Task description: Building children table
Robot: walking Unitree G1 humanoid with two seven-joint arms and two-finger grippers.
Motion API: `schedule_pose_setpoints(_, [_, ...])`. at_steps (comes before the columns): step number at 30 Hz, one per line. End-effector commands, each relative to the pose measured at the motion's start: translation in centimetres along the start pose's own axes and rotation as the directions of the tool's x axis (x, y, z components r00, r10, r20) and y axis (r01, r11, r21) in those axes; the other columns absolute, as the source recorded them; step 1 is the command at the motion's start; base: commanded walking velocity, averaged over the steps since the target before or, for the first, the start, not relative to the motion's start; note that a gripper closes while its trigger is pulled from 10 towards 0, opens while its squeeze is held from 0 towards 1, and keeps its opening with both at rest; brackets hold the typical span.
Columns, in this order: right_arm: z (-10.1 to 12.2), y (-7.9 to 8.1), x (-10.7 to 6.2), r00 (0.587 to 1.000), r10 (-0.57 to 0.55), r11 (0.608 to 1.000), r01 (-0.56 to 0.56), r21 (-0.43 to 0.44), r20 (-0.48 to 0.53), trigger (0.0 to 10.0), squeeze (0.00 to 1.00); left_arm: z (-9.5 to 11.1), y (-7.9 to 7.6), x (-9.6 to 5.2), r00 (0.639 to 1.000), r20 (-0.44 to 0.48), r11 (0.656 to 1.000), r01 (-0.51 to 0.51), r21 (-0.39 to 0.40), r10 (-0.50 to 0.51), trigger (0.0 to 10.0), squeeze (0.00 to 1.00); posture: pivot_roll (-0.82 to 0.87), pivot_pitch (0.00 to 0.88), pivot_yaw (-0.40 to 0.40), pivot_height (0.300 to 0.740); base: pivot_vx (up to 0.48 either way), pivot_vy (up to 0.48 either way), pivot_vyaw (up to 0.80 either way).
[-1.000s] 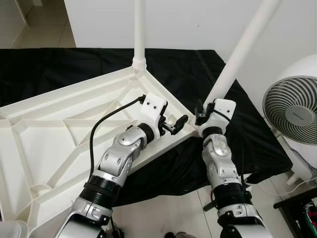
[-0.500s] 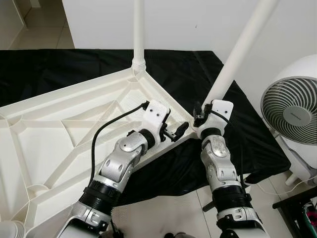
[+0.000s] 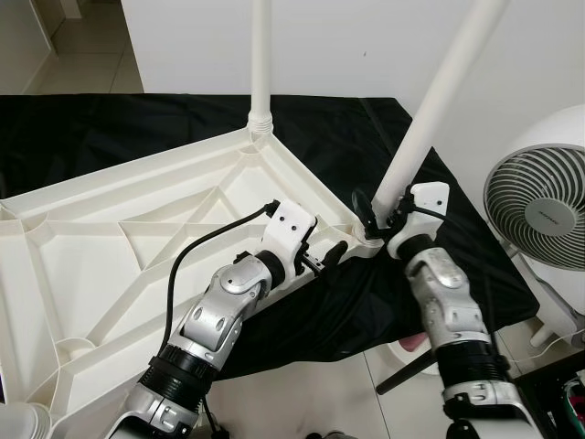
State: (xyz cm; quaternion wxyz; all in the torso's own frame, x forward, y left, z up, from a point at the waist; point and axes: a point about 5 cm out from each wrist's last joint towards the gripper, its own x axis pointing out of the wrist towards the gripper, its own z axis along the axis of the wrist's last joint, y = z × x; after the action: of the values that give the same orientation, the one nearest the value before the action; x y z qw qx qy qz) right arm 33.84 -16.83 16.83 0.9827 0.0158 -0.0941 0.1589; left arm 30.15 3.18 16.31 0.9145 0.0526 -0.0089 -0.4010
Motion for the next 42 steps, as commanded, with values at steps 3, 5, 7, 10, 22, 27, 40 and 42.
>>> schedule_pose_setpoints(3, [-1.0,0.3,-0.2,0.983,0.174,0.985,-0.174,0.005,-0.055,10.0,0.0,0.1,-0.9,-0.1,0.994,-0.01,0.994,0.11,-0.001,-0.11,10.0,0.0,0.07,0.052,-0.064,0.74,0.0,0.0,0.0])
schedule_pose_setpoints(5, [-1.3,0.6,-0.2,0.967,0.244,0.969,-0.245,-0.007,-0.074,10.0,0.0,0.3,-1.0,-0.2,0.993,-0.005,0.993,0.116,-0.001,-0.116,10.0,0.0,0.08,0.055,-0.067,0.74,0.0,0.0,0.0])
schedule_pose_setpoints(7, [-1.4,0.7,-0.2,0.961,0.264,0.964,-0.265,-0.015,-0.079,10.0,0.0,0.3,-1.1,-0.2,0.993,-0.003,0.993,0.119,0.0,-0.119,10.0,0.0,0.08,0.056,-0.07,0.74,0.0,0.0,0.0])
schedule_pose_setpoints(10, [-1.6,0.8,-0.1,0.952,0.294,0.955,-0.296,-0.012,-0.09,10.0,0.0,0.4,-1.1,-0.2,0.992,-0.001,0.992,0.123,0.002,-0.123,10.0,0.0,0.08,0.059,-0.071,0.74,0.0,0.0,0.0])
schedule_pose_setpoints(22, [-1.8,-0.6,0.7,0.948,0.289,0.956,-0.292,-0.004,-0.134,0.0,0.0,0.9,-1.6,-0.4,0.989,0.006,0.989,0.15,0.004,-0.15,10.0,0.0,0.08,0.077,-0.075,0.74,0.0,0.0,0.0])
schedule_pose_setpoints(27, [-2.2,-1.5,0.2,0.954,0.256,0.966,-0.259,0.003,-0.155,0.0,0.0,0.9,-1.6,-0.6,0.989,0.005,0.989,0.148,0.003,-0.148,10.0,0.0,0.08,0.095,-0.075,0.74,0.0,0.0,0.0])
schedule_pose_setpoints(40, [-2.4,-2.0,-0.2,0.983,0.136,0.99,-0.131,0.048,-0.121,10.0,0.0,1.2,-1.4,-0.7,0.99,0.002,0.99,0.141,-0.008,-0.141,10.0,0.0,0.06,0.117,-0.068,0.74,0.0,0.0,0.0])
schedule_pose_setpoints(42, [-2.3,-1.6,-0.1,0.991,0.066,0.997,-0.063,0.037,-0.113,10.0,0.0,1.2,-1.4,-0.7,0.99,0.001,0.99,0.139,-0.01,-0.139,10.0,0.0,0.06,0.117,-0.068,0.74,0.0,0.0,0.0])
